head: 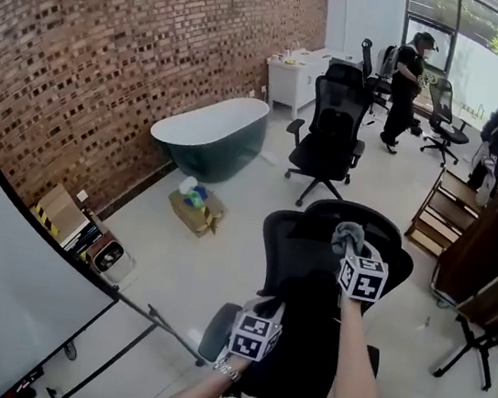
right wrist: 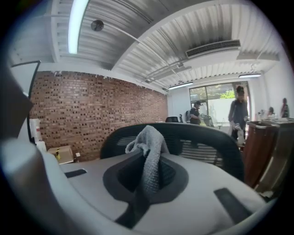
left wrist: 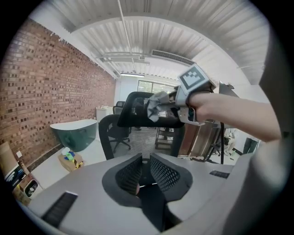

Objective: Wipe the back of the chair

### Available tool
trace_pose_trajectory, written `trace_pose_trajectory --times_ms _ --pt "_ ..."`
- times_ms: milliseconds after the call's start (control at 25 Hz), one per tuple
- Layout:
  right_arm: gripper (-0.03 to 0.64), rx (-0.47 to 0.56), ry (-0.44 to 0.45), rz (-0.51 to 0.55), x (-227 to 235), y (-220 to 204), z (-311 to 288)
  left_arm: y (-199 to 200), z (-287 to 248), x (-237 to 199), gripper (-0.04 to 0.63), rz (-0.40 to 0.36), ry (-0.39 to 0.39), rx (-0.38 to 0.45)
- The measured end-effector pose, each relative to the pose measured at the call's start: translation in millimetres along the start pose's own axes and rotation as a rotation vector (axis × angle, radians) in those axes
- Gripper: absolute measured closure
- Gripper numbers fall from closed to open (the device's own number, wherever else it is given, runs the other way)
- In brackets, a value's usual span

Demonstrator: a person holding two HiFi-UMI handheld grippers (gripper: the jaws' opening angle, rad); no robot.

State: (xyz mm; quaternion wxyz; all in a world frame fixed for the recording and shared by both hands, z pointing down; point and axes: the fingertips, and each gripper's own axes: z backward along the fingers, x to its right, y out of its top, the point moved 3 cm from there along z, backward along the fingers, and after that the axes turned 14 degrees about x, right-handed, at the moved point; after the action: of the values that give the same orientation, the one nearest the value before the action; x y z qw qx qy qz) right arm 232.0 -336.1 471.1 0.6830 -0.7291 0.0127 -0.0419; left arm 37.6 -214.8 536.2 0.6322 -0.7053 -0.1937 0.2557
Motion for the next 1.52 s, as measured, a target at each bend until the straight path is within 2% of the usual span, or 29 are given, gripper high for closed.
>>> trace_pose_trajectory --times_ms 120,200,320,400,520,640,760,920,1040,1160,1360,1520 --pt "0.604 -0.032 -0.147 0.002 70 -10 37 -8 -3 -2 0.538 0.021 -0.003 -0.009" --pt "0.604 -0.035 -0.200 0.003 108 -13 59 -11 -6 -3 0.538 0.039 -0.004 -0.010" --pt "0.604 -0.042 -0.255 0.024 141 -12 82 -8 -12 -8 0.538 0.049 0.001 0.000" --pt "0.604 -0.036 -0.296 0.038 148 -7 95 -5 -14 -8 0.538 0.056 -0.001 0.009" --pt "0.604 -0.020 -0.253 -0.002 124 -8 101 -6 -13 -9 0.538 0.058 0.004 0.012" --pt "0.604 -0.020 -0.075 -0.007 50 -23 85 -5 -11 -11 0.538 0.047 0.019 0.014" --pt "0.604 -0.068 0.102 -0.010 -34 -52 50 -2 -9 -16 0.538 0.029 0.041 0.010" --pt "0.604 -0.157 0.204 -0.062 -94 -93 -10 -2 -2 -23 0.538 0.030 0.069 -0.013" --pt "0.604 -0.270 0.213 -0.123 -107 -131 -49 -7 2 -31 0.538 0.033 0.074 -0.057" --pt "0.604 -0.300 0.170 -0.112 -100 -142 -77 -13 0 -36 0.538 0.038 0.079 -0.102" --pt "0.604 -0.349 0.058 -0.083 -52 -160 -91 -11 -5 -34 0.538 0.025 0.068 -0.133" --pt "0.604 -0.314 -0.044 -0.053 1 -159 -78 -14 -6 -33 0.538 0.020 0.057 -0.138"
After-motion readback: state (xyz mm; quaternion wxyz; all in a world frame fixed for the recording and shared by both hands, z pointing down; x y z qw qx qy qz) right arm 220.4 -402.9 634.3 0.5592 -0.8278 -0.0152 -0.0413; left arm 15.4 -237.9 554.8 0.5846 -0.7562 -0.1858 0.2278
